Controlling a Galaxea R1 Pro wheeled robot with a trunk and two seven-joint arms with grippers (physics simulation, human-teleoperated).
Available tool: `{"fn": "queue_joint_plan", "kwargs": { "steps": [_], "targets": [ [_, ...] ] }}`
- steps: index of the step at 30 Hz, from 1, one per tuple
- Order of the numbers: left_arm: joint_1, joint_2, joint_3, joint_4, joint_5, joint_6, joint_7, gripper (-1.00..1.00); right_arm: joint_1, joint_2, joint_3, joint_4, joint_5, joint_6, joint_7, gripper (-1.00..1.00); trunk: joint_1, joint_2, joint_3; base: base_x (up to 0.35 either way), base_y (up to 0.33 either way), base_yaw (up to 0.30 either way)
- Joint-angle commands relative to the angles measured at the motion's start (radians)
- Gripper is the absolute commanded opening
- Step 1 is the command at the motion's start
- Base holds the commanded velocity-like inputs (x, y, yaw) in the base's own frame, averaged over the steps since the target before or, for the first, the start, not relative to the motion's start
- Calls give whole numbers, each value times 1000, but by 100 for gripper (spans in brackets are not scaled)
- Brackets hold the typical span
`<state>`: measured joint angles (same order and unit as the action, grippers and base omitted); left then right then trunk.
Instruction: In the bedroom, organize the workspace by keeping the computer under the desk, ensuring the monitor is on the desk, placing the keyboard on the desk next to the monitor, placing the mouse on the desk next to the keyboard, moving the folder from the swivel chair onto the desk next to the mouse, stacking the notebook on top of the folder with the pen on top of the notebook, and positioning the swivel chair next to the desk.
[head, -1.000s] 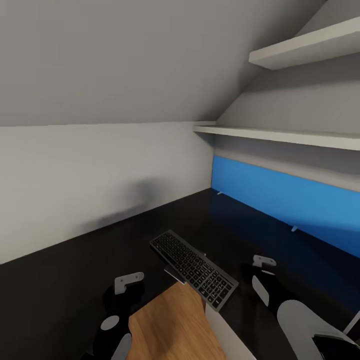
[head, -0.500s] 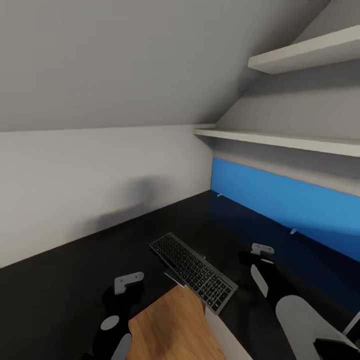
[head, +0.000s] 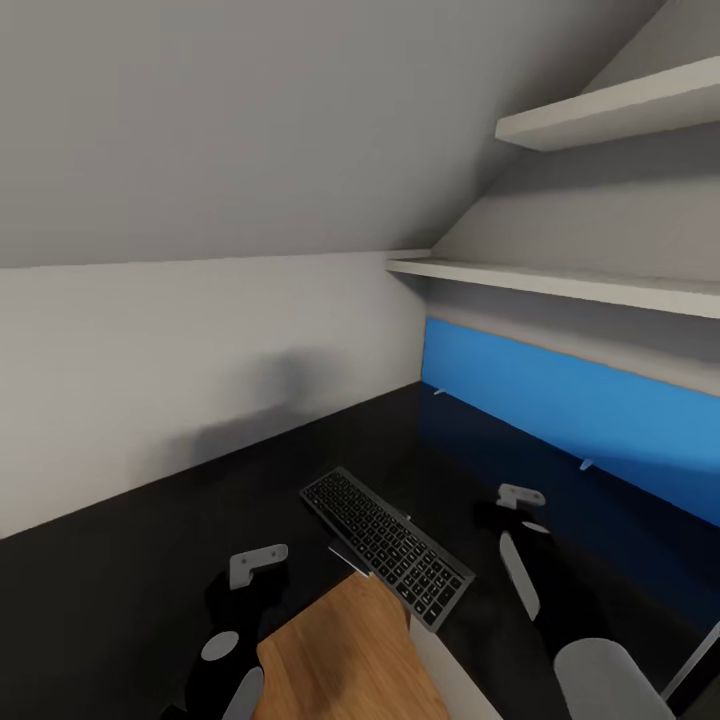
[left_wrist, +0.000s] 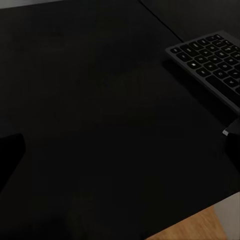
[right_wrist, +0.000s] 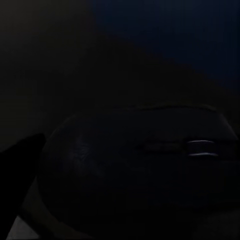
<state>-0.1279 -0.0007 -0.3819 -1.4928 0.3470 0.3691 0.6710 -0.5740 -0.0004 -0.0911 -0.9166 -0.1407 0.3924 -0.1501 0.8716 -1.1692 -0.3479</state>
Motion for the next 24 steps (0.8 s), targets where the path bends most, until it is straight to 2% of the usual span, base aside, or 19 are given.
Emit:
{"fn": "queue_joint_plan", "kwargs": {
  "steps": [1,4,12,24],
  "targets": [
    [-1,0,-1,-1,6,4,7,100,6,7,0,-18,-10,7,-6,-100,0,-1,-1,0,0,0],
    [-1,1,-2,-1,6,4,7,100,17,28,0,-42,-9,15,-6,-100,0,-1,-2,0,0,-44],
    [-1,1,-2,-1,5,4,8,100,23,31,-1,-45,-8,15,-6,-100,0,-1,-4,0,0,-36],
    [-1,2,-2,-1,4,2,8,100,23,31,-1,-45,-8,13,-6,-100,0,-1,-4,-2,2,253]
  ]
}}
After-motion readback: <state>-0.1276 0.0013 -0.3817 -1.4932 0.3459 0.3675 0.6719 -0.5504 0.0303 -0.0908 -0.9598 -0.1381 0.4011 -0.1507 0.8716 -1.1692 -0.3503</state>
